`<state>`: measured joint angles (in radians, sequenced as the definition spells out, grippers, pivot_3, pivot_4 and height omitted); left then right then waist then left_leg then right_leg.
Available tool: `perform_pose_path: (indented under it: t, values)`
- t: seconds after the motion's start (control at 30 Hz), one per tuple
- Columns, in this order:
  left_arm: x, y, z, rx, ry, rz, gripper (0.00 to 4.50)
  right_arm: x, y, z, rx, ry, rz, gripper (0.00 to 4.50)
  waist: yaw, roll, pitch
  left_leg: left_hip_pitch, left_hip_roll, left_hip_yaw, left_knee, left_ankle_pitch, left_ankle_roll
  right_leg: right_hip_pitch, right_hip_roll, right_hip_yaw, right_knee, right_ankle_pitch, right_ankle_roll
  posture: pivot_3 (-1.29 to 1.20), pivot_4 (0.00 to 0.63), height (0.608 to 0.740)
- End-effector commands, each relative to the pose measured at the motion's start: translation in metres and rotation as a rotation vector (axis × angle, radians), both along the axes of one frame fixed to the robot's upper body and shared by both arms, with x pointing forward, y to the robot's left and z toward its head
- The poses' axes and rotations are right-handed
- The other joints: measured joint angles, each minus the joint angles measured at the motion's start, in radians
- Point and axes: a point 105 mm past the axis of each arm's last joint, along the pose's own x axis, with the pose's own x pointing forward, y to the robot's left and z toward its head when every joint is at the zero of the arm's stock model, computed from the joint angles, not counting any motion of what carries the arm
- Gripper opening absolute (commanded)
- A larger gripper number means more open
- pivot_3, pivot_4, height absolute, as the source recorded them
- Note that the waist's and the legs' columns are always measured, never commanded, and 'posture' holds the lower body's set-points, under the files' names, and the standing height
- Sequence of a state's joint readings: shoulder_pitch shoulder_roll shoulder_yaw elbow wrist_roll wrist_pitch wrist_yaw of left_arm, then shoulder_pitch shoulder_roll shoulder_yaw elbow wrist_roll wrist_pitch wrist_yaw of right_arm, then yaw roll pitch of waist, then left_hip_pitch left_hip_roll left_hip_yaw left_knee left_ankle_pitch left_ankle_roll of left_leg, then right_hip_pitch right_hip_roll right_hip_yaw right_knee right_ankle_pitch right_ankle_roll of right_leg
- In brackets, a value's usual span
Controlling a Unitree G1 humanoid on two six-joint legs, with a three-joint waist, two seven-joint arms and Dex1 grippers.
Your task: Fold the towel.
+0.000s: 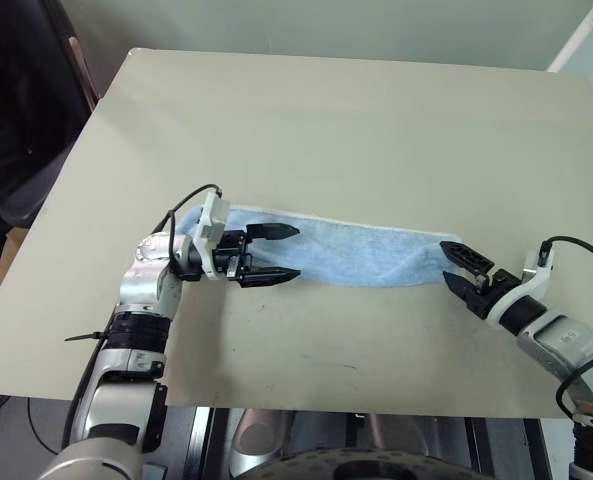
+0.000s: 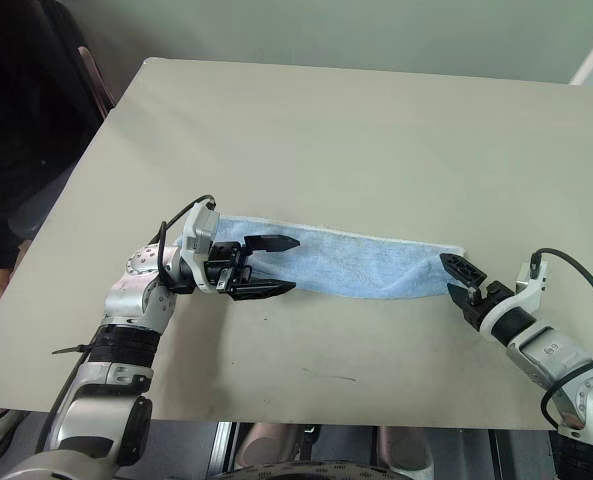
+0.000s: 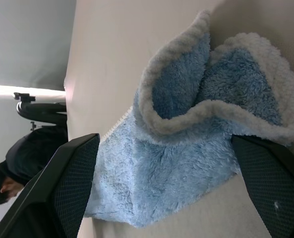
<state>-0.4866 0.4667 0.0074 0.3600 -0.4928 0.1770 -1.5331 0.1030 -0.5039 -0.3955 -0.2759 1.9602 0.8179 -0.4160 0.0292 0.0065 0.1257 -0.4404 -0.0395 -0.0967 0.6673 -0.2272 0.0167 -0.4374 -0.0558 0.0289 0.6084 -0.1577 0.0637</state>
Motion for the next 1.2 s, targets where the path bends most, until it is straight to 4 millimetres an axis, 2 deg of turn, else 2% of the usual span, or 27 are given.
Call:
perform_pose_path:
  t: [0.03,0.17,0.3,0.47,0.63,0.73,0.83,0.97,1.07,1.2]
  values:
    - [0.003,0.002,0.008,-0.016,-0.035,0.01,4.46,0.005,-0.003,0.015,0.005,-0.054,-0.019,4.5,0.0,0.0,0.0,0.0,0.0,0.0,0.0,0.0,0.0,0.0,0.0,0.0,0.0,0.0,0.0,0.0,0.15,0.74]
    - [0.003,0.001,0.008,-0.02,-0.033,0.011,4.46,0.006,-0.004,0.025,-0.033,-0.088,-0.001,4.5,0.001,0.0,0.0,0.0,0.0,0.0,0.0,-0.001,0.002,0.0,0.0,0.0,0.0,0.0,0.0,0.0,0.15,0.74]
    - [0.003,0.002,0.008,-0.02,-0.034,0.015,4.46,-0.001,-0.018,0.042,-0.106,-0.159,0.046,4.5,0.002,0.0,0.0,-0.001,0.0,0.0,0.0,-0.001,0.0,0.0,0.0,0.0,0.0,-0.002,-0.002,0.0,0.15,0.74]
    - [0.004,0.002,0.008,-0.019,-0.036,0.017,4.46,0.002,-0.023,0.038,-0.138,-0.124,0.108,4.5,0.001,0.0,0.0,-0.001,0.0,0.0,0.0,-0.002,-0.007,-0.001,0.0,0.0,0.0,-0.004,-0.006,0.0,0.15,0.74]
    - [0.003,0.001,0.008,-0.025,-0.031,0.017,4.46,0.009,-0.014,0.034,-0.16,-0.08,0.16,4.5,0.0,0.0,0.0,0.0,0.0,0.0,0.0,0.0,-0.002,-0.001,0.0,0.0,0.001,0.0,0.002,0.0,0.15,0.74]
    - [0.003,0.003,0.008,-0.025,-0.03,0.021,4.46,0.008,-0.023,0.046,-0.272,-0.08,0.204,4.5,0.001,0.001,0.0,-0.001,0.0,0.001,0.0,0.0,-0.002,-0.001,0.0,0.0,0.001,0.0,0.003,0.0,0.15,0.74]
    - [0.002,0.003,0.008,-0.023,-0.028,0.021,4.46,0.008,-0.029,0.053,-0.283,-0.094,0.227,4.5,0.003,0.0,0.0,-0.002,0.0,0.001,0.0,0.001,-0.003,-0.001,-0.001,0.0,-0.001,-0.001,0.004,0.0,0.15,0.74]
    - [0.002,0.003,0.007,-0.022,-0.03,0.024,4.46,-0.004,-0.043,0.051,-0.352,-0.035,0.272,4.5,0.006,0.0,0.0,-0.003,0.0,0.001,0.0,-0.001,-0.005,-0.002,-0.001,0.0,0.0,-0.003,0.005,0.0,0.15,0.74]
    - [0.001,0.003,0.007,-0.023,-0.029,0.025,4.46,-0.009,-0.051,0.057,-0.349,-0.054,0.255,4.5,0.007,0.0,0.0,-0.003,0.0,0.001,0.0,-0.003,-0.006,-0.002,-0.001,0.0,0.0,-0.005,0.005,0.0,0.15,0.74]
    - [0.001,0.003,0.007,-0.023,-0.027,0.022,4.46,-0.027,-0.044,0.059,-0.312,-0.125,0.271,4.5,0.01,0.0,0.0,-0.004,0.0,0.001,0.0,-0.004,-0.005,-0.003,-0.001,0.0,0.0,-0.008,0.006,0.0,0.15,0.74]
